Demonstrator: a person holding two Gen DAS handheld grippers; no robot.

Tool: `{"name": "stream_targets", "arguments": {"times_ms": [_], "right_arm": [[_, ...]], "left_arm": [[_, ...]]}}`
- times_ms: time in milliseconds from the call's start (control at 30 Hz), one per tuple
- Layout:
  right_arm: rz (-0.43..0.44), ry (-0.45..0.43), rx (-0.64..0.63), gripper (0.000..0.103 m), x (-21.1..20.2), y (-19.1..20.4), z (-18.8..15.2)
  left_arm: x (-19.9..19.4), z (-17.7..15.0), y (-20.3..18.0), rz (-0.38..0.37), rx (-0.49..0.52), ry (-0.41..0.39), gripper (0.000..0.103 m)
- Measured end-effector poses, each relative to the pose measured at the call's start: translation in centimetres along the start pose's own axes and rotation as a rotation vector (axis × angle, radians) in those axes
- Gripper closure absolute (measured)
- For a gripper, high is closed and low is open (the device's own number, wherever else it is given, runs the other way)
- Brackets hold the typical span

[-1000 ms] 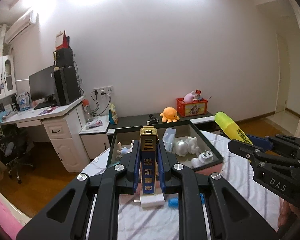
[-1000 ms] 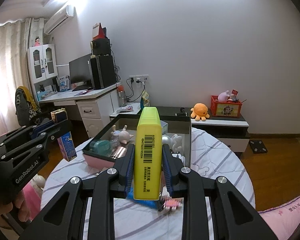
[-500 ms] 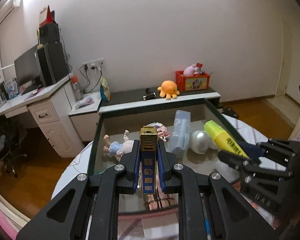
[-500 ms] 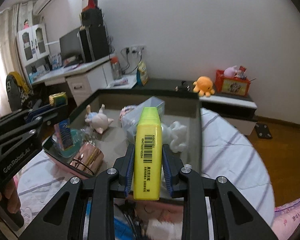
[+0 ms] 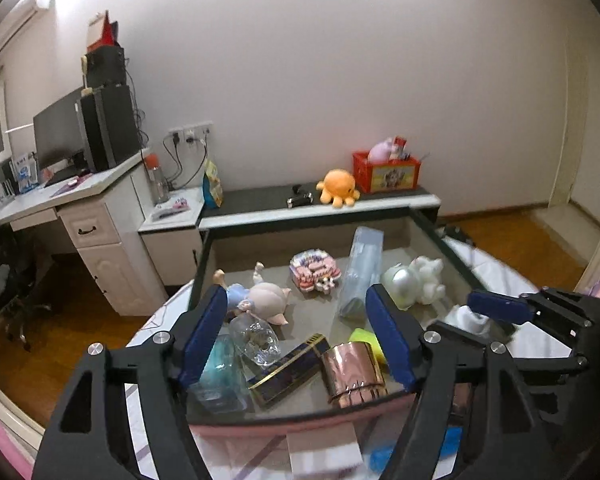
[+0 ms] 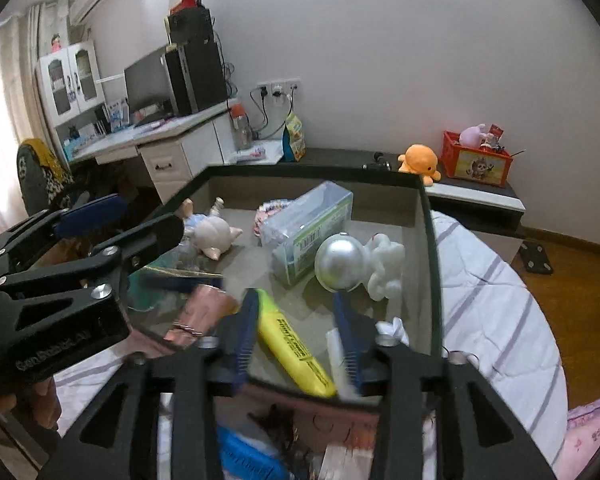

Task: Organize rigid objects
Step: 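Lower both held items into the pink box and open both grippers, then withdraw both tools from the box back over the bed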

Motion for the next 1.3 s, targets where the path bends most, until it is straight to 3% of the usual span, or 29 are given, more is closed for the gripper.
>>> {"name": "stream_targets", "arguments": {"times_ms": [133, 200, 367, 433, 467, 633, 900, 1300], "right_arm": [[0.001, -0.072, 0.01, 0.035, -4.7, 0.6, 0.3], [-0.011, -0.11, 0.008, 0.021, -6.9, 0.9, 0.3], [-0.031, -0.204, 0.004, 0.018, -12.9, 2.0, -0.5], [-0.052, -0.246, -0.011, 0.011, -15.1, 2.6, -0.9], [-0.069, -0.261, -0.018, 0.0, -15.9, 2.8, -1.0], [-0.108, -0.329, -0.043, 0.0, -19.6, 3.9, -1.9], [-0.112, -0.376, -0.045, 0.0, -22.8, 5.2, -3.5], [-0.147, -0.408, -0.049, 0.0, -24.3, 5.5, -4.4]], "left_arm": [[-4.3, 0.2, 0.9, -0.001, -0.043, -0.062, 0.013], [-7.0, 0.2, 1.4, 0.025, -0.05, -0.1, 0.009], [-14.1, -0.7, 1.6, 0.089, -0.065, -0.198, 0.0], [-16.2, -1.2, 1.3, 0.103, -0.059, -0.223, 0.0], [-17.3, -1.5, 1.0, 0.109, -0.05, -0.233, 0.0], [-21.6, -2.8, 0.2, 0.15, -0.014, -0.26, 0.0], [-25.7, -3.7, -1.0, 0.123, -0.036, -0.302, 0.0], [-26.9, -4.0, -1.6, 0.106, -0.037, -0.308, 0.0]]}}
Point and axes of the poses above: each gripper's, at about its wrist camera, not at the fingertips, and x roughly the way its jaws point, y to its left, z to its top, the point moved 10 cm from there along x, roughly the way its jaws point, and after that the axes turned 4 degrees about x, right-handed, at the moved point
